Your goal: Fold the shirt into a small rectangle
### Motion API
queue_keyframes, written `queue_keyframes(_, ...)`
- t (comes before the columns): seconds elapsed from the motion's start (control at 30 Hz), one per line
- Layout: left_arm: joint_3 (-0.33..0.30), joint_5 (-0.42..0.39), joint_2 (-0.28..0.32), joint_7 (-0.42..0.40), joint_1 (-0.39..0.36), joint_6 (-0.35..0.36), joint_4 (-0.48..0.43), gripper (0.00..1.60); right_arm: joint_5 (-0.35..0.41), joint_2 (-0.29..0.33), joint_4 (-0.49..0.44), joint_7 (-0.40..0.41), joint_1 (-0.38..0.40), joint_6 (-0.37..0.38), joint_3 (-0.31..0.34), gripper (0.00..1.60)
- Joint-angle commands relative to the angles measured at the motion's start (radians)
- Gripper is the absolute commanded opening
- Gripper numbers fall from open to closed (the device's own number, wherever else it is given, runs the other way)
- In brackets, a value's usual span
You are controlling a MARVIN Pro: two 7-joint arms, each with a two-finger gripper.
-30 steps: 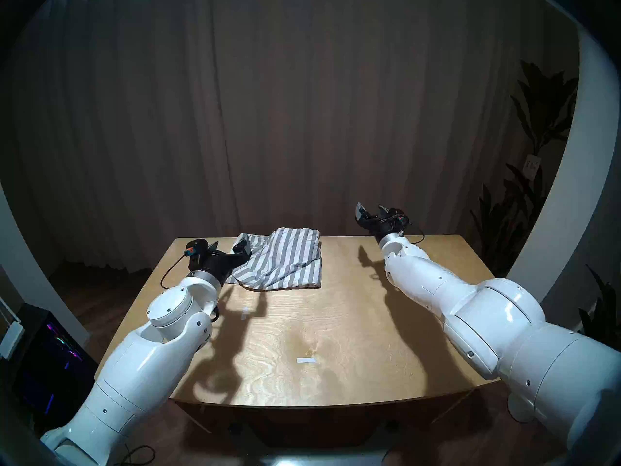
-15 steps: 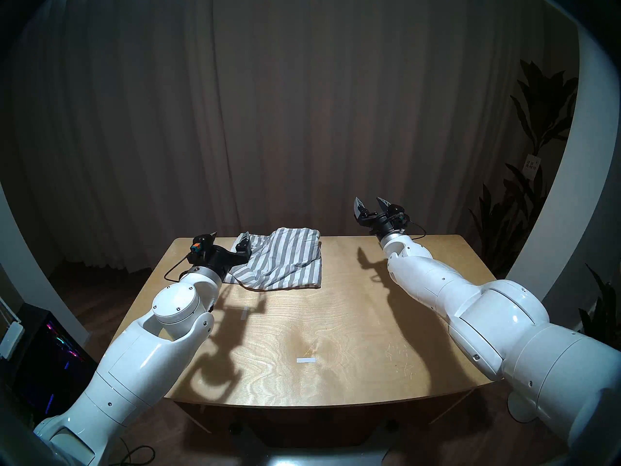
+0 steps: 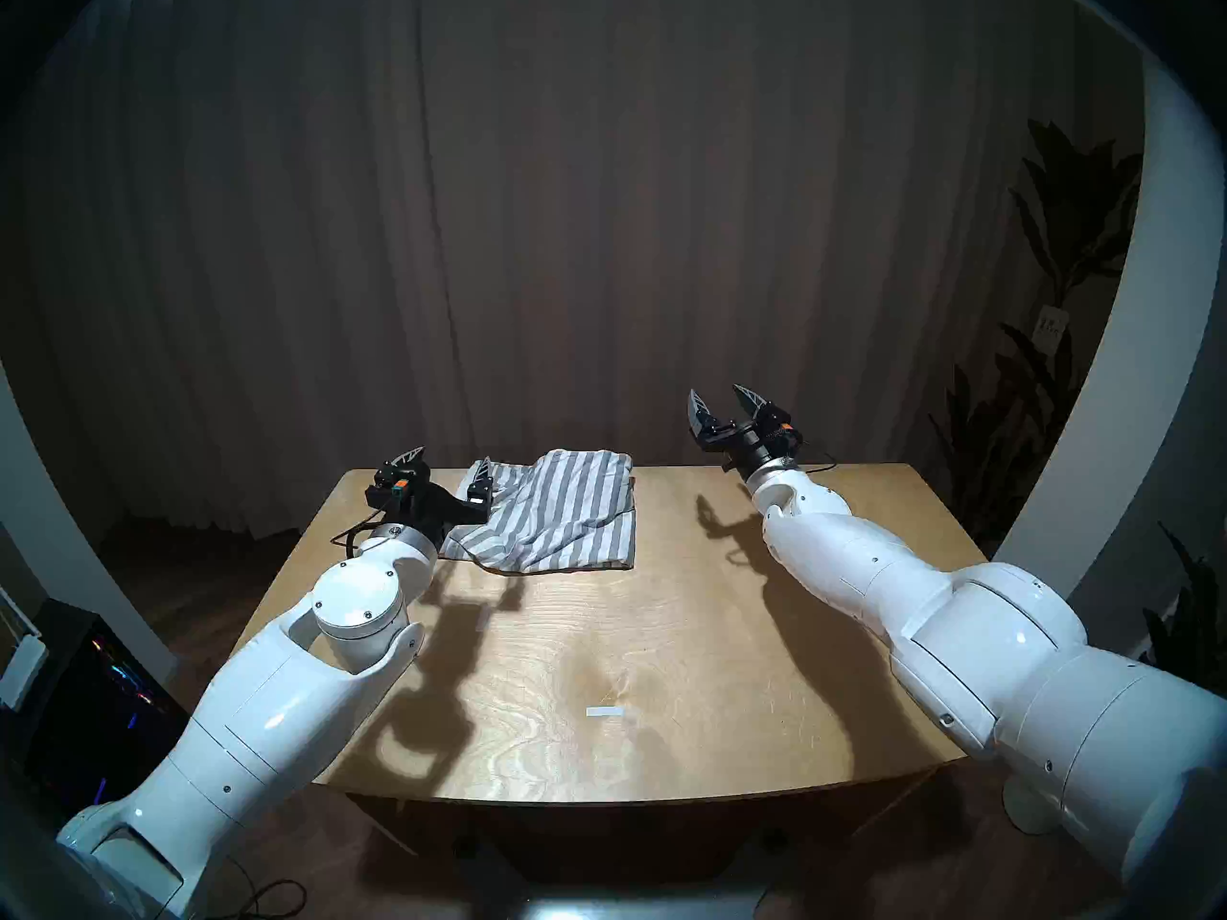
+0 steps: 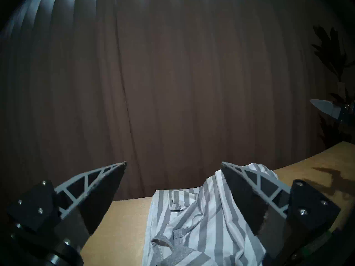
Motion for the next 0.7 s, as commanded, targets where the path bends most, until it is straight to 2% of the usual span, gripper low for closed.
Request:
queue_keyframes(0.0, 0.006, 0.074, 0.007, 0.015, -0.059, -0.031, 0.007, 1.6, -0.008, 0.023, -0.016, -0.021, -0.006, -0.038, 0.004, 1.6)
queue_keyframes(0.37, 0.047, 0.15, 0.004, 0.02, -0.088, -0.071, 0.018, 1.6, -0.025, 0.046, 0.003, -0.099, -0.039, -0.034, 0.013, 1.6)
queue_keyframes(0.67, 0.051, 0.166, 0.003, 0.025, -0.106, -0.094, 0.045, 1.6, -0.043, 0.048, -0.001, -0.166, -0.043, -0.024, 0.016, 1.6)
